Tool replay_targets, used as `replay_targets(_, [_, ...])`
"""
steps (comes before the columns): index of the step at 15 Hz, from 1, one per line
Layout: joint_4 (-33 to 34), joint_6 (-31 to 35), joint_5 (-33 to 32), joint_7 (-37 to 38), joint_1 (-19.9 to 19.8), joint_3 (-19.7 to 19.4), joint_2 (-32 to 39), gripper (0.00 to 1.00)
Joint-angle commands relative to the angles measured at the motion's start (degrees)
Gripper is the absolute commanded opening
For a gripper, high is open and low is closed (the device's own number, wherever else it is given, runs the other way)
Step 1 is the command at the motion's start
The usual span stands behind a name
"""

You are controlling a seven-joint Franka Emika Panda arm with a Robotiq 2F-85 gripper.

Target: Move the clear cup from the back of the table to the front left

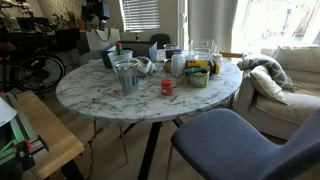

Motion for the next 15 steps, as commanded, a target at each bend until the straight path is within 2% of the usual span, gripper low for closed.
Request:
replay_targets(1, [4.8,4.2,-4.1,-5.7,0.7,0.7,2.9,1.00])
replay_targets(8, [20.1,13.8,-5.1,-24.7,0.7,0.2,12.7,1.00])
replay_targets(12, [26.0,20.7,-4.1,-37.9,-0.6,0.5,19.2,1.00])
replay_targets(15, [29.4,26.0,-3.4,-43.7,-2.5,0.6,24.4,1.00])
